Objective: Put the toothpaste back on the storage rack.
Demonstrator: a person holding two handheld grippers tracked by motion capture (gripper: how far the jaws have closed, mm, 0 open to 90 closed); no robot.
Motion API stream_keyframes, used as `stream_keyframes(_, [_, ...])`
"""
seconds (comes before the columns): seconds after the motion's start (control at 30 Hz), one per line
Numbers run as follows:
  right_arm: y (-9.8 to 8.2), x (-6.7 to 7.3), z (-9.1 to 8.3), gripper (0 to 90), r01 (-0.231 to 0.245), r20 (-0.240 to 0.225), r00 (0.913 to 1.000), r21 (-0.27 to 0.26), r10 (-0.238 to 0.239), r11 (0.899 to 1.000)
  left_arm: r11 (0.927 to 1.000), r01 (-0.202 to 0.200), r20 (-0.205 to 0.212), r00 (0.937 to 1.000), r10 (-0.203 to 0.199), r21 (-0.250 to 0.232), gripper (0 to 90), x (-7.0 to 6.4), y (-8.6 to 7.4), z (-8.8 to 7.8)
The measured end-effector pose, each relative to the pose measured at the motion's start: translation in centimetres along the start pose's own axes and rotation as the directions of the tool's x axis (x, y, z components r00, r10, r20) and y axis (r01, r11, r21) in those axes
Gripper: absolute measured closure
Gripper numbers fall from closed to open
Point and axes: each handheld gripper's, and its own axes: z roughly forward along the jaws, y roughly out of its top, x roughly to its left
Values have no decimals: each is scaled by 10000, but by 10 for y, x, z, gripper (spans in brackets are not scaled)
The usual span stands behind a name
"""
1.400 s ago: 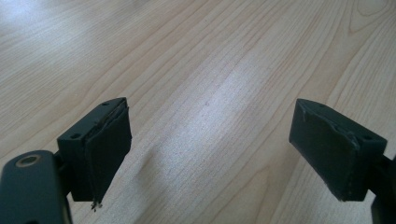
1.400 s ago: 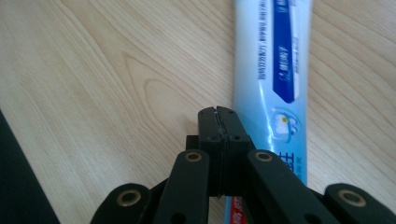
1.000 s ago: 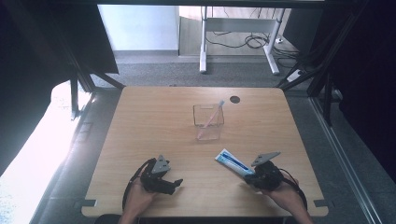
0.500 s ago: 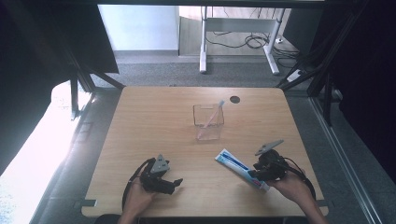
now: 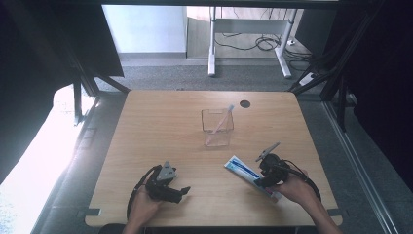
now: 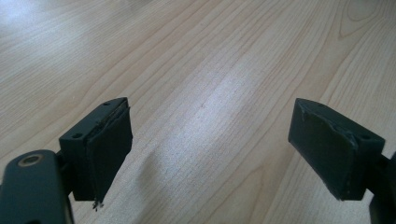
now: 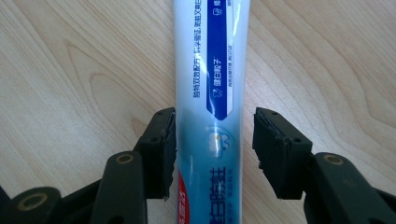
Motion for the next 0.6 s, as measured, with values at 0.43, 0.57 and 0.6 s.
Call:
stream_keyframes(0.43, [14,3,22,491,288,49,9996,823,-293,9962,9999,-82,-13,10000,83,141,139,0,-1,1])
stream_keyframes(0.57, [18,4,25,498,291,58,9995,1001,-298,9946,9996,-88,-18,10000,88,287,139,1,-2,2])
stream_keyframes(0.6, [18,3,26,504,285,65,9995,1031,-293,9943,9995,-116,-28,9999,117,307,139,1,-2,2])
